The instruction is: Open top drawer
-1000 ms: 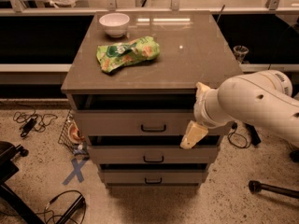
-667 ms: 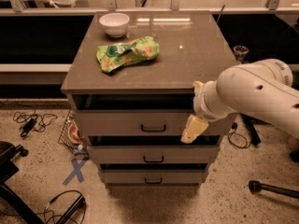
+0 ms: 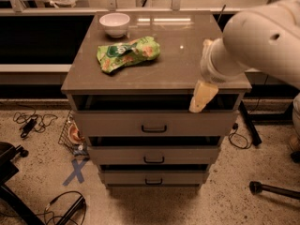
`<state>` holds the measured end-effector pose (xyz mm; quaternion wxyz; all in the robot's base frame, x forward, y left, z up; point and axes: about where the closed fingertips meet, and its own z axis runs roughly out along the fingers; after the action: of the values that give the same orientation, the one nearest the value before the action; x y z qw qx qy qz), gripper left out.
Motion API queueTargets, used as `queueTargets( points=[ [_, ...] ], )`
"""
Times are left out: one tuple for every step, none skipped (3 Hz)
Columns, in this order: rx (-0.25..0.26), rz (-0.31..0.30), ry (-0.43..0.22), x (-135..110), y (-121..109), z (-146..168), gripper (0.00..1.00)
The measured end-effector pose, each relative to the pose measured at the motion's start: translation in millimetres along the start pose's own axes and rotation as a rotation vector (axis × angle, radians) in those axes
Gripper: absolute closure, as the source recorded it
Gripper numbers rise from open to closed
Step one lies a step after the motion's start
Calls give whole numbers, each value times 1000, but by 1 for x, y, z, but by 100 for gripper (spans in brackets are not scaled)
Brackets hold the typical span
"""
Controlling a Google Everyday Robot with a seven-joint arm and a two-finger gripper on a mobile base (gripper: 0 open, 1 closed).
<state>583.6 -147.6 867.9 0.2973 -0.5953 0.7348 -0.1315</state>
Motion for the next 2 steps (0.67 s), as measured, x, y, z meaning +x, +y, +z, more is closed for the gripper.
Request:
queueTargets(
  points=[
    [53, 16, 17, 1, -11, -39, 0],
    [40, 60, 75, 38, 39, -66, 0]
  ],
)
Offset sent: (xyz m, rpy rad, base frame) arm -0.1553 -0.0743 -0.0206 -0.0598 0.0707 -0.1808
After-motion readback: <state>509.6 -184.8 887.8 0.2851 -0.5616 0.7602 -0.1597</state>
